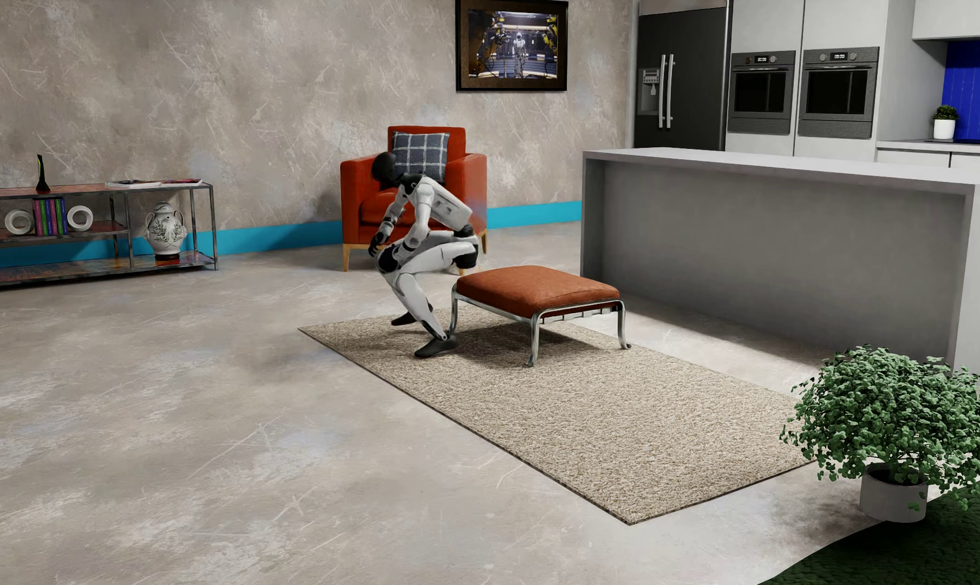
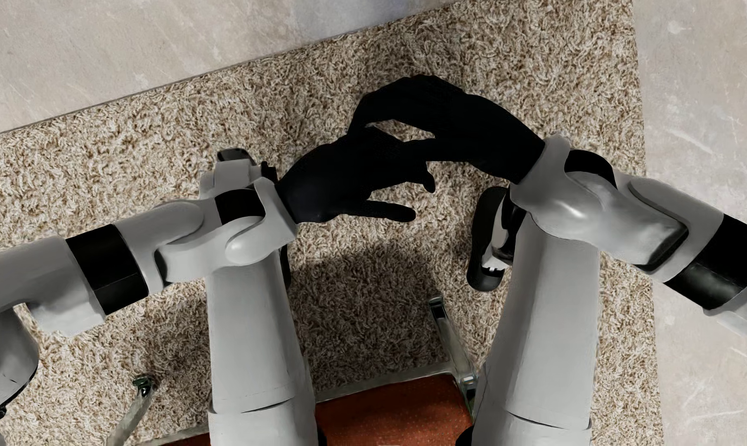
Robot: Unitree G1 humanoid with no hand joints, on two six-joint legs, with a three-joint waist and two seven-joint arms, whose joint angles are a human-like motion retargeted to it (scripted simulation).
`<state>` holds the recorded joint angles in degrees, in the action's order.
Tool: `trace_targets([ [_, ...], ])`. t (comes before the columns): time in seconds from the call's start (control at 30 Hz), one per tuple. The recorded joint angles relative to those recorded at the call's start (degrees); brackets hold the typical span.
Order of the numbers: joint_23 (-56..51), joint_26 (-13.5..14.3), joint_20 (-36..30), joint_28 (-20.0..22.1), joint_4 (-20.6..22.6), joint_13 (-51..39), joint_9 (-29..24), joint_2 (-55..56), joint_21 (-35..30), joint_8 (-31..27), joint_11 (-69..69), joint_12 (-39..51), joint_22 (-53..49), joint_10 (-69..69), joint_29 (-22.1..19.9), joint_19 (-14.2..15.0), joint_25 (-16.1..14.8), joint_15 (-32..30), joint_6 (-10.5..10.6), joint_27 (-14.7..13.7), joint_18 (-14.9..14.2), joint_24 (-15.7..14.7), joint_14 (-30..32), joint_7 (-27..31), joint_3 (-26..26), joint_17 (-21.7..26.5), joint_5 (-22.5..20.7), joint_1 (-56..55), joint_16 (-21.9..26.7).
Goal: Get up from the chair
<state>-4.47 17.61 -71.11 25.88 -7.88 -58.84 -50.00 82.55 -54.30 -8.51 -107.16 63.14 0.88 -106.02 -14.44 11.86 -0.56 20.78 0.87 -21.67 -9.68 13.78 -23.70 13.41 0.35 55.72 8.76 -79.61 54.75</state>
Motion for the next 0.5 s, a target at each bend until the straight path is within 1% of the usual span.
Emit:
trace_targets([
  [0.03, 2.74, -0.42, 1.08, -1.57, 0.00, 1.87, 0.61, -2.44, 1.44, 0.63, 4.13, -1.63, 2.80, 4.16, 1.35, -0.46, 1.06, -0.36, 0.05, 0.66, 0.25, 0.76, 0.59, -0.70, -0.02, -2.04, -0.38, 2.22, -1.83],
  [0.07, 6.37, -0.67, 2.70, -3.97, -0.08, 3.55, 1.19, -5.61, 2.75, 1.43, 9.25, -3.51, 6.66, 9.25, 3.58, -1.03, 2.57, -1.13, 0.00, 1.46, 0.56, 1.71, 1.50, -1.62, -0.03, -4.62, -0.85, 5.26, -4.29],
  [0.13, 16.27, -1.23, 6.94, -10.80, -0.25, 6.57, 3.07, -13.61, 4.71, 3.23, 21.91, -8.13, 16.98, 21.56, 9.80, -2.21, 6.64, -3.97, -0.01, 3.32, 1.44, 4.58, 4.39, -3.66, -0.02, -11.62, -2.05, 12.94, -11.23],
  [0.23, 36.65, -1.64, 14.57, -23.66, -0.16, 11.15, 7.71, -28.47, 7.77, 5.69, 43.89, -15.58, 37.40, 42.90, 21.29, -3.27, 14.78, -10.16, -0.07, 5.62, 2.85, 8.88, 10.23, -7.36, -0.11, -24.82, -3.44, 27.67, -25.32],
  [0.27, 44.22, -1.42, 17.11, -26.59, -0.15, 13.19, 9.87, -33.80, 8.95, 6.60, 51.15, -18.36, 44.39, 49.63, 23.45, -3.58, 17.80, -12.36, -0.09, 5.51, 3.18, 10.33, 12.29, -8.80, -0.20, -29.65, -3.98, 32.83, -29.81],
  [0.3, 51.65, -1.96, 19.05, -29.65, -0.02, 15.26, 12.28, -39.52, 9.66, 7.61, 58.55, -21.09, 50.79, 56.28, 25.19, -4.02, 20.34, -14.70, -0.13, 6.26, 3.79, 11.28, 14.21, -10.48, -0.20, -34.44, -4.65, 38.34, -34.07],
  [0.33, 58.14, -3.29, 21.23, -32.70, -0.02, 17.29, 14.83, -45.19, 10.80, 8.73, 65.59, -23.53, 56.44, 62.97, 27.45, -4.33, 21.95, -17.10, -0.50, 7.63, 4.10, 11.92, 16.08, -12.11, -0.18, -38.86, -5.39, 44.10, -37.73],
  [0.37, 62.36, -6.41, 23.60, -35.20, 0.58, 20.04, 17.68, -51.15, 12.07, 9.01, 73.12, -26.58, 59.85, 69.49, 28.69, -4.98, 22.24, -19.37, -0.54, 10.26, 5.17, 10.36, 17.83, -13.48, -0.14, -42.19, -6.55, 49.70, -40.38],
  [0.4, 64.68, -8.74, 25.96, -38.36, 1.24, 23.26, 20.70, -56.97, 13.97, 9.33, 80.14, -29.74, 61.35, 75.50, 30.05, -6.00, 21.28, -21.40, -0.68, 13.04, 6.11, 8.26, 19.31, -15.03, -0.05, -44.33, -7.86, 55.18, -41.82],
  [0.43, 65.08, -8.75, 27.49, -42.19, 1.72, 26.89, 23.96, -62.28, 15.66, 9.30, 86.42, -33.06, 60.04, 81.20, 31.28, -7.08, 20.62, -23.16, -0.88, 14.43, 6.65, 7.94, 20.68, -16.46, -0.14, -45.50, -9.03, 60.41, -41.77],
  [0.47, 64.41, -7.09, 28.86, -45.43, 2.13, 30.22, 27.20, -66.83, 17.54, 9.03, 91.29, -36.45, 56.84, 85.22, 33.20, -8.06, 19.87, -24.19, -0.91, 13.90, 7.26, 8.04, 21.28, -17.36, -0.30, -45.62, -9.96, 64.73, -40.70],
  [0.5, 62.61, -6.04, 30.16, -47.79, 2.36, 33.26, 30.04, -70.56, 19.09, 8.59, 94.79, -39.61, 52.57, 88.31, 34.78, -8.57, 19.05, -24.78, -0.97, 13.66, 7.92, 7.78, 21.43, -18.19, -0.55, -45.13, -10.69, 68.56, -38.85],
])
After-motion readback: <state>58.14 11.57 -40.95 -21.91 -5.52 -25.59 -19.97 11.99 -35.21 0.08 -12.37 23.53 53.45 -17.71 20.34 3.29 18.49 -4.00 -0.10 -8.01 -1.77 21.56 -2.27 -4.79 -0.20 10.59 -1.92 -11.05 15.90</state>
